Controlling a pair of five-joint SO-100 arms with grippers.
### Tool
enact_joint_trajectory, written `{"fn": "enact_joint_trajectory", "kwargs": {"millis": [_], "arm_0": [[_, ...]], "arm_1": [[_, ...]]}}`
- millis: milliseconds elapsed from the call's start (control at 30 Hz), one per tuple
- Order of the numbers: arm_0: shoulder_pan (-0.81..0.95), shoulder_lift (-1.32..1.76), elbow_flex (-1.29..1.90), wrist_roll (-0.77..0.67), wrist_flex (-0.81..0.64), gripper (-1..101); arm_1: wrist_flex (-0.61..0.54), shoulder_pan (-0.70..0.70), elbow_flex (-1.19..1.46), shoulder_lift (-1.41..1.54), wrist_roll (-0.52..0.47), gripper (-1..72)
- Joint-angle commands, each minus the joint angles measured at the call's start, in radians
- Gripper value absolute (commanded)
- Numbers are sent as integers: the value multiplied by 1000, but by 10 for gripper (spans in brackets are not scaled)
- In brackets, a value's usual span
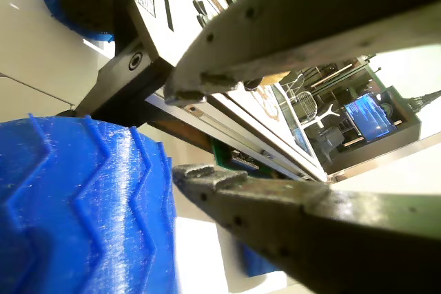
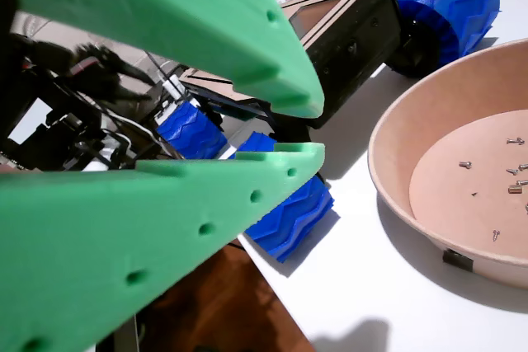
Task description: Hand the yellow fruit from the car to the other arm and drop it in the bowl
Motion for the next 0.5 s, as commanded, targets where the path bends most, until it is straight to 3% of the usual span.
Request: {"fn": "enact_joint_trajectory", "kwargs": {"millis": [0, 467], "arm_0": [[3, -181, -216, 5, -43, 112], [6, -888, -1015, 6, 72, 168]], "arm_1": [[5, -5, -48, 5, 0, 1], [3, -5, -46, 5, -2, 1]]}}
